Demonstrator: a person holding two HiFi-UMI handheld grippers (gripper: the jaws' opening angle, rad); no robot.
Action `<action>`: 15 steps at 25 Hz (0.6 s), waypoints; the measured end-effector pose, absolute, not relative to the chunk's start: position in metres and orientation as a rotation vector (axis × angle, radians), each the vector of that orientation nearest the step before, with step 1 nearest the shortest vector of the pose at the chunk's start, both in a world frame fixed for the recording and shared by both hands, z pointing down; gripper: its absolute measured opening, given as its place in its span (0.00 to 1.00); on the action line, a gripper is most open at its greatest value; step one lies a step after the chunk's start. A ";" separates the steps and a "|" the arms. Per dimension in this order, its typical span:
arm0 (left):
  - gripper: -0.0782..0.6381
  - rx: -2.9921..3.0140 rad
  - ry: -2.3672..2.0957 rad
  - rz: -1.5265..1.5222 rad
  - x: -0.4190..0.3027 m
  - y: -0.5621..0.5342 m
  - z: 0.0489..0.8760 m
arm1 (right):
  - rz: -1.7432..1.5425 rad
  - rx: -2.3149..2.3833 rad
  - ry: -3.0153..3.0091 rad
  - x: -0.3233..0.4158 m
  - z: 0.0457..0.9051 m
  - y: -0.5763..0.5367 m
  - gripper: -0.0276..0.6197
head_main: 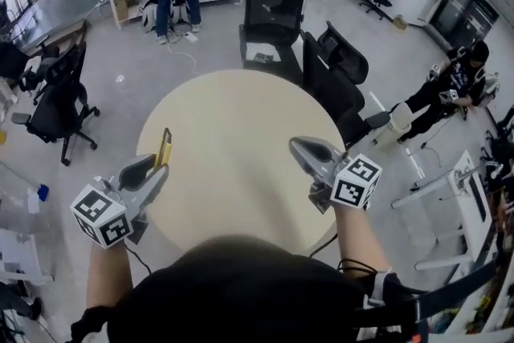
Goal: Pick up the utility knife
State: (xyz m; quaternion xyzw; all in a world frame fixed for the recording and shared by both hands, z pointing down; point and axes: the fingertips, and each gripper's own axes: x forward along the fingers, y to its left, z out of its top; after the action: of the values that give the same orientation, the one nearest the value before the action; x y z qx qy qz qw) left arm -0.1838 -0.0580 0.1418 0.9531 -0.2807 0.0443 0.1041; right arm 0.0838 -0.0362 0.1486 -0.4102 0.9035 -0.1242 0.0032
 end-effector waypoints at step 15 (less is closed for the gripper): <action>0.27 2.840 -0.830 0.014 -0.124 0.004 0.118 | -0.334 -1.237 2.848 0.145 0.140 0.020 0.06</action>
State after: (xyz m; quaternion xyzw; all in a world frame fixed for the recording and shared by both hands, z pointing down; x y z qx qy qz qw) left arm -0.1241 0.0043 0.1175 0.9558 -0.2793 0.0046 0.0914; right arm 0.1448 0.0203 0.1403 -0.3962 0.9118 -0.1070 0.0094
